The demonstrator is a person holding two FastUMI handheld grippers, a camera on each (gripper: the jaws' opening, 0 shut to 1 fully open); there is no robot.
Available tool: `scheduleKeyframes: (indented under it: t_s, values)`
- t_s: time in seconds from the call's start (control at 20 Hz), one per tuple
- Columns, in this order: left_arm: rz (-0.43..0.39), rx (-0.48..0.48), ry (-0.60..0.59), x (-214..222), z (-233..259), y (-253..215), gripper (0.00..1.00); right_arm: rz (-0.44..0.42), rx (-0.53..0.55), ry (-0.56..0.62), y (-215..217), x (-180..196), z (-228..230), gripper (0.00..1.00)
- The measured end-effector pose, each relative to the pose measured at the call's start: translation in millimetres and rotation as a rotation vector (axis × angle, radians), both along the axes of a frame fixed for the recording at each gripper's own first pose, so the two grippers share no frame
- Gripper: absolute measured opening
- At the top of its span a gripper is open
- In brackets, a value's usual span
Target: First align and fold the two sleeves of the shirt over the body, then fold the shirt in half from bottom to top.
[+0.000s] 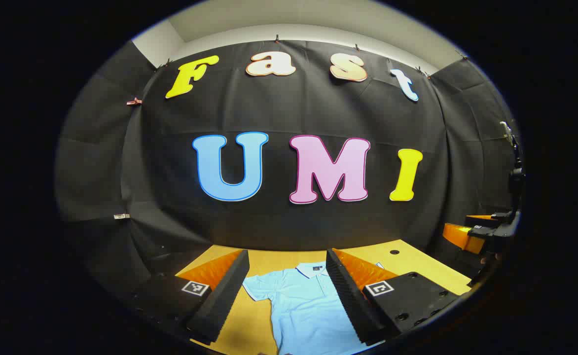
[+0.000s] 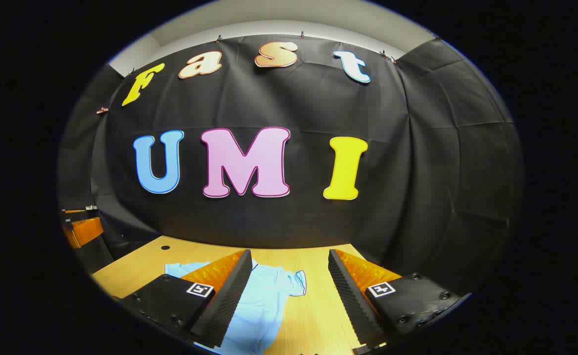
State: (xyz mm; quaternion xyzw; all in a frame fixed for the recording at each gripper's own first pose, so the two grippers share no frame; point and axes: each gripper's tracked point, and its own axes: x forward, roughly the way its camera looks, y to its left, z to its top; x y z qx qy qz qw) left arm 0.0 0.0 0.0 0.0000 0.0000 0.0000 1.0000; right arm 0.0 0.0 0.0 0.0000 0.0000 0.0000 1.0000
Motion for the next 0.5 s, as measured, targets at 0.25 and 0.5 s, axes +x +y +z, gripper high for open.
scheduleKeyframes:
  t_s: [0.25,0.5]
  values:
    - [-0.002,0.020,-0.007,1.7,0.2,-2.2,0.99,0.015,-0.035,0.000,4.2,3.3,-3.7,0.97]
    - [-0.012,0.033,-0.002,5.7,-2.2,-5.6,0.99,0.024,-0.018,0.010,8.2,7.3,-6.9,0.97]
